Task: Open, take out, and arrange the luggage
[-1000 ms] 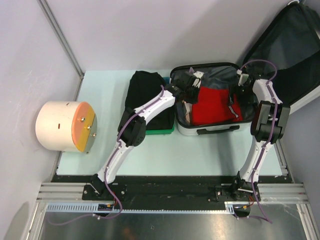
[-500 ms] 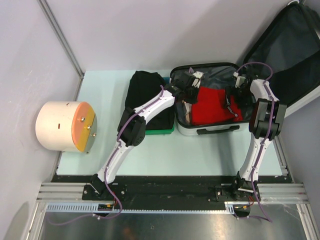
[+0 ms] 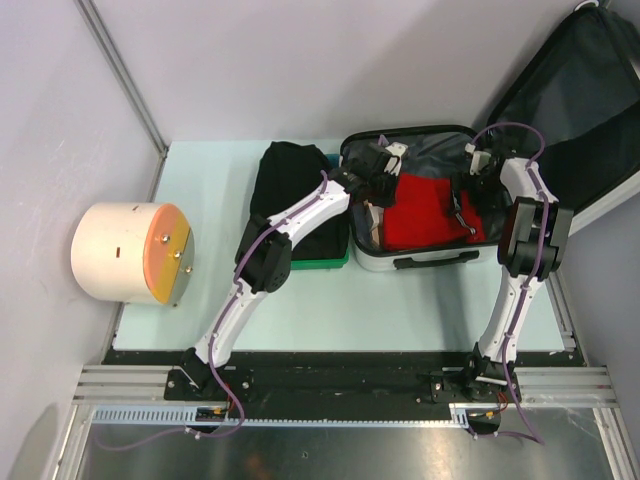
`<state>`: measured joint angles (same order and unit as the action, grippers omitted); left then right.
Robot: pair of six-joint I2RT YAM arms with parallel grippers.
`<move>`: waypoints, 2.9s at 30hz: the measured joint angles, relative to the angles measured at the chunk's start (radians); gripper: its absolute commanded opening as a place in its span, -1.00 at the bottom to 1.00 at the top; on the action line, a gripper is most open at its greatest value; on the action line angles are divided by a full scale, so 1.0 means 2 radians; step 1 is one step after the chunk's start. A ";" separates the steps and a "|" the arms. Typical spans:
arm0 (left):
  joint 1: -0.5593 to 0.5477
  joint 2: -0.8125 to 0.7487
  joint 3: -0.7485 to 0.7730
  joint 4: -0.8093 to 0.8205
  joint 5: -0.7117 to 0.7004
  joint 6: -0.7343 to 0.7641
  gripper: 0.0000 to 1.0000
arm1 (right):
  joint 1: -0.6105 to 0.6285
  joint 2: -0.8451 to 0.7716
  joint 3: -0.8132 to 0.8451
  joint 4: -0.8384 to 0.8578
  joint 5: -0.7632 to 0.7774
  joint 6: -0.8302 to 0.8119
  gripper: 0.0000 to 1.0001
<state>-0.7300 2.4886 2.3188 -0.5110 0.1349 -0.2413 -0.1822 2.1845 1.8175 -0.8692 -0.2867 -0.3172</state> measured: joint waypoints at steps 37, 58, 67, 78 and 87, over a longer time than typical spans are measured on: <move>0.000 0.000 -0.010 0.011 0.000 0.003 -1.00 | -0.011 -0.004 -0.013 0.016 -0.028 -0.021 0.96; 0.002 -0.007 -0.001 0.034 0.076 0.011 -1.00 | -0.023 0.019 0.037 -0.035 -0.120 -0.016 -1.00; 0.010 -0.082 -0.001 0.025 0.111 -0.006 -1.00 | -0.024 -0.069 0.026 -0.028 -0.146 0.012 -1.00; 0.093 -0.215 -0.114 0.028 0.150 -0.020 -0.99 | 0.061 -0.114 0.052 0.017 -0.178 0.092 -1.00; 0.231 -0.370 -0.271 0.009 0.171 -0.007 -0.99 | 0.209 -0.078 0.155 0.057 -0.150 0.163 -1.00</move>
<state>-0.2684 1.7481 1.7767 -0.4938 0.4767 -0.2562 0.2363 2.0289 2.1281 -0.7555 -0.5865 0.0082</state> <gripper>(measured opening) 0.025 0.047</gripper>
